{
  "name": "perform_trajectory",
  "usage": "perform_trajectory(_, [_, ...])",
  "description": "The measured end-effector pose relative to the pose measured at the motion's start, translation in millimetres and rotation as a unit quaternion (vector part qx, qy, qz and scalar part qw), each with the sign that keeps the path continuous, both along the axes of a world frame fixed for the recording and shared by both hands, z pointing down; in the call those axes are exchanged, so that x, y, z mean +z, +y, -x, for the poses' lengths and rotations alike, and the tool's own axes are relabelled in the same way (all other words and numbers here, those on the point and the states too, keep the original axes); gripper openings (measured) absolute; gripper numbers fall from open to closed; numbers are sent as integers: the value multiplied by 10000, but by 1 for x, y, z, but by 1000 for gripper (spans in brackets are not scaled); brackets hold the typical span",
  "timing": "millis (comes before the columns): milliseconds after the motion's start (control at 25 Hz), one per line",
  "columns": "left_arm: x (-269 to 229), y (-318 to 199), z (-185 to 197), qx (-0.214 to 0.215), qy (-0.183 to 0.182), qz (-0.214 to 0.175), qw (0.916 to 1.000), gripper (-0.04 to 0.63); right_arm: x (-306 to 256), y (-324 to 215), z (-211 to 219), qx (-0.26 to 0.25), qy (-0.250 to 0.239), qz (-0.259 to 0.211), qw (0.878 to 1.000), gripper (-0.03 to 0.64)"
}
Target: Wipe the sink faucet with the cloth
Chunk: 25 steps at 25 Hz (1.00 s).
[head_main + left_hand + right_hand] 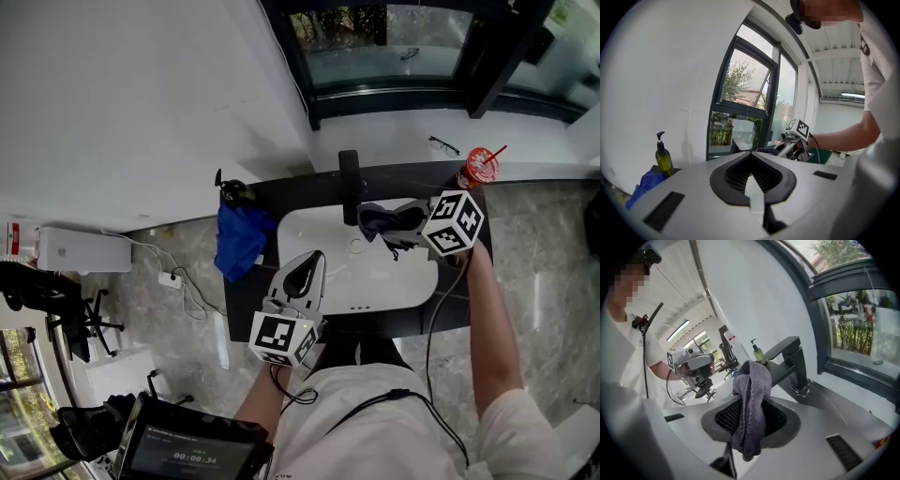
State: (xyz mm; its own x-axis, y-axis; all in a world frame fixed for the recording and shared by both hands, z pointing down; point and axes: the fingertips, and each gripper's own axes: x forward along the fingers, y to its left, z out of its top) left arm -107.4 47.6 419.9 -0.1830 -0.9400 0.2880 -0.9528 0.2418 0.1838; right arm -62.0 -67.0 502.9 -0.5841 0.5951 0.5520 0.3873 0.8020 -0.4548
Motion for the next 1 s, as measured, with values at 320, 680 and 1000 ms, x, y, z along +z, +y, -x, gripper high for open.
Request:
perform_trajectory(320, [-5,4,-1,-27,-35,-22,10000,-8,11,26,20,-751,494,-274,9956,98])
perform_trajectory(680, [-2,11,-2,-119,-30,19,9999,-8,21,0,47,-713,1118,-866,9874,98])
perform_trajectory(1000, [-2,9,3,-141,-40,40,9999,-8,21,-23,72,-164,935,-671,9932,98])
